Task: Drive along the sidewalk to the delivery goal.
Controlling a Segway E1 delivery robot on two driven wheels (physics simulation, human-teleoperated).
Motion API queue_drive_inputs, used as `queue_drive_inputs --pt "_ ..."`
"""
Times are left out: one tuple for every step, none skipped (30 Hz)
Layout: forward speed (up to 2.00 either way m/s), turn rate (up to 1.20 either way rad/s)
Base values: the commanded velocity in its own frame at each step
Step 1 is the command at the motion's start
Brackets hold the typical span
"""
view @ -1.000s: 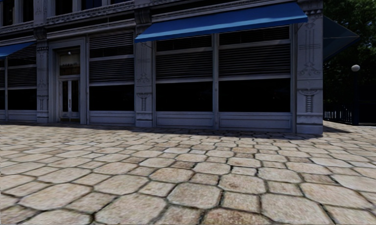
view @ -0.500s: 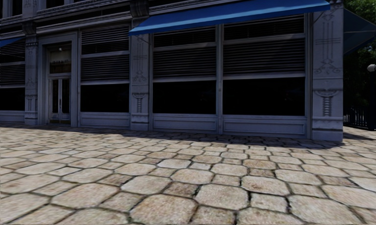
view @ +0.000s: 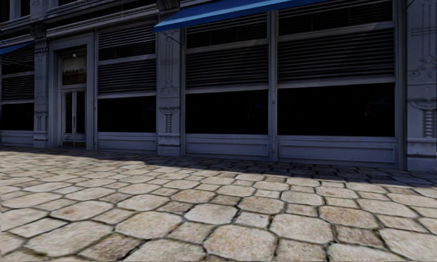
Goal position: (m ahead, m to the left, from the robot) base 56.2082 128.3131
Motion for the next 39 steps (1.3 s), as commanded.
queue_drive_inputs --pt "1.41 0.54" --pt "1.41 0.54" --pt "1.42 0.55" --pt "1.42 0.55" --pt "1.42 0.57" --pt "1.42 0.58" --pt "1.42 0.62" --pt "1.42 0.62" --pt "1.42 0.65" --pt "1.42 0.66" --pt "1.42 0.66" --pt "1.42 0.67" --pt "1.42 0.67" --pt "1.42 0.67" --pt "1.42 0.67" --pt "1.42 0.67" --pt "1.42 0.67" --pt "1.42 0.67" --pt "1.42 0.67" --pt "1.42 0.67" --pt "1.44 0.67" --pt "1.44 0.67" --pt "2.00 0.67" --pt "2.00 0.67" --pt "2.00 0.67" --pt "2.00 0.67" --pt "2.00 0.67" --pt "2.00 0.67" --pt "2.00 0.67" --pt "2.00 0.67" --pt "2.00 0.67" --pt "2.00 0.67" --pt "2.00 0.67" --pt "2.00 0.67" --pt "2.00 0.67" --pt "2.00 0.67" --pt "2.00 0.67" --pt "2.00 0.67" --pt "2.00 0.67"
